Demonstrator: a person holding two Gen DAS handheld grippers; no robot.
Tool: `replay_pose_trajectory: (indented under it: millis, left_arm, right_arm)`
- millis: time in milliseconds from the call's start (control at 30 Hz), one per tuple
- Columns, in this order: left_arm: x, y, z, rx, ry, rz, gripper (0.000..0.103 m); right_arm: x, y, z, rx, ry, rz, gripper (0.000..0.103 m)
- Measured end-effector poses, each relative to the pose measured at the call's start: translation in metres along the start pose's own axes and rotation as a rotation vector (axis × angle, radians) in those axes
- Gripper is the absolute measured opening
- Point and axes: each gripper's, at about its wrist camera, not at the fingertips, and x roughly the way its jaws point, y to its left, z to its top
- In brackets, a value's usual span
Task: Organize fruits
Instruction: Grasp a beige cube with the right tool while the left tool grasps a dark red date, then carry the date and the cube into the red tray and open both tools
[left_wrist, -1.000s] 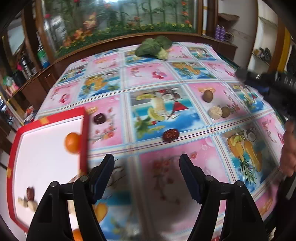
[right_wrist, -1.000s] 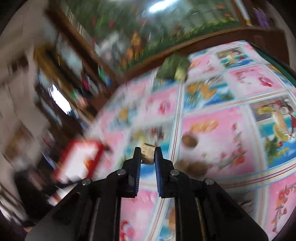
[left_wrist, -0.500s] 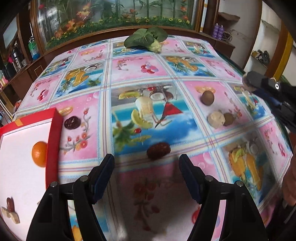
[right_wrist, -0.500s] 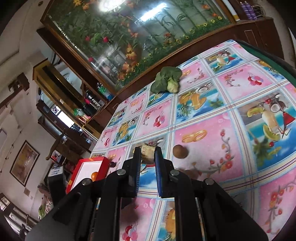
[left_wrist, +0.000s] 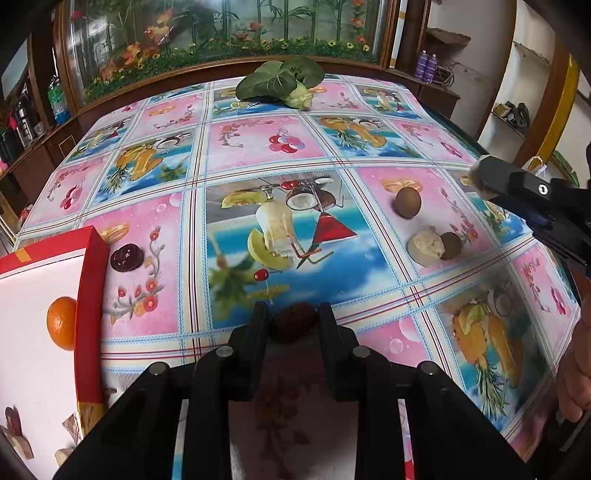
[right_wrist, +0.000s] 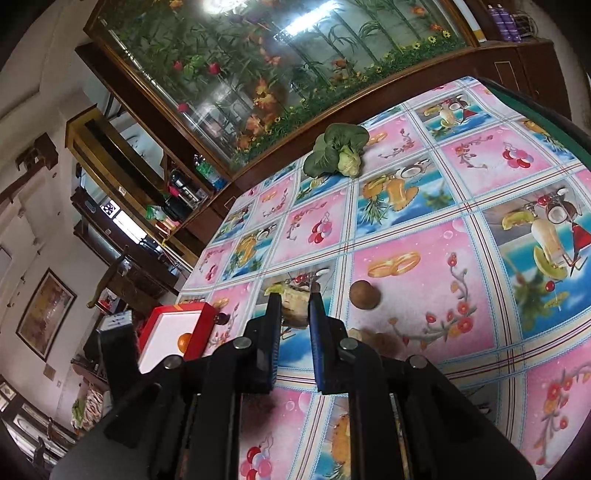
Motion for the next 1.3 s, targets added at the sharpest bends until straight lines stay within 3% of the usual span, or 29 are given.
replay_pose_trajectory:
  millis: [167,533,933,1067,1300]
  left_arm:
    - [-0.008,-0.001,-0.005,-0.015,-0.018,0.016,0.026]
    - [-0.075,0.012,-0.011,-0.019,-0.200,0.175,0.026]
    - [-0.113,0.041,-0.028,-0.080,-0.267,0.202,0.026]
    - [-0.121,0.057,-0.038,-0.110,-0.276,0.212,0.026]
    - [-0.132,0.117,-0.062,-0.229,-0.261,0.305,0.026]
  right_arm:
    - [0.005,0.001,-0.003,-0.016,0.010,-0.023,0.017]
    - [0.016,0.011,-0.012,-0.093,0.036,-0.055,0.017]
    - [0.029,0.017,-0.023,-0.160,0.047,-0.145,0.016]
    - [0.032,0.025,-0.027,-0.152,0.051,-0.131,0.017]
    - [0.057,0.073,-0.048,-0.154,0.096,0.008,0.017]
